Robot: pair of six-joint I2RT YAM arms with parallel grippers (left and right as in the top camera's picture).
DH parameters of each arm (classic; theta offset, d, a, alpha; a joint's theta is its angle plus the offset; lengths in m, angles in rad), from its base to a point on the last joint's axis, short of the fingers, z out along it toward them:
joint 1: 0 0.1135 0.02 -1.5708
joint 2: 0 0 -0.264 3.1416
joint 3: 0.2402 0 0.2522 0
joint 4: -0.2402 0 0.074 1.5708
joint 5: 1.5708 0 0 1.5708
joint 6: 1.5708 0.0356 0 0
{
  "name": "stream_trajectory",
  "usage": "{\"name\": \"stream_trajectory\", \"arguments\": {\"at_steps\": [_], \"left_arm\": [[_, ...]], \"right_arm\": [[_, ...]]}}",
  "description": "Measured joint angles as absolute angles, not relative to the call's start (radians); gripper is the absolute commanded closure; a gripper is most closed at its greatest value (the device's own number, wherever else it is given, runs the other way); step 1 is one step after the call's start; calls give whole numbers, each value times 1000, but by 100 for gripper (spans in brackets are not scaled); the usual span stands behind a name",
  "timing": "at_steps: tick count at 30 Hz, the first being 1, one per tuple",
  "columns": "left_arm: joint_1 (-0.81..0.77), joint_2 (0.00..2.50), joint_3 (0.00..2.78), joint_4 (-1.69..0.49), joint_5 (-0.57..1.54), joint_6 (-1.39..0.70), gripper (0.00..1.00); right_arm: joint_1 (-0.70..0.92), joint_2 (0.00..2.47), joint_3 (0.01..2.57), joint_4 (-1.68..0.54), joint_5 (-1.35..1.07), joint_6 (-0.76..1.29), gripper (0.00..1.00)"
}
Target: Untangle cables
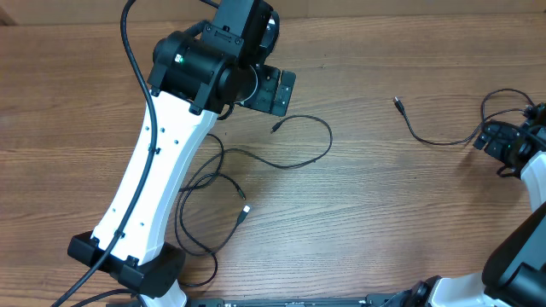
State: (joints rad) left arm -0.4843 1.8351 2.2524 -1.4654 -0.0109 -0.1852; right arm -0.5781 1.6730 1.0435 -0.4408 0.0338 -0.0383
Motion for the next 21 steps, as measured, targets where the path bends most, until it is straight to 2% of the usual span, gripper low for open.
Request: {"name": "stream_trajectory", "arguments": {"at_steps": [10, 21], "left_arm": [[-484, 1835, 2252, -1465, -11, -185, 0], [-484, 1835, 2252, -1465, -11, -185, 1]], "right_arm": [[-578, 1877, 1043, -319, 43, -59, 0], [-578, 1890, 1042, -174, 45, -196, 0]]}}
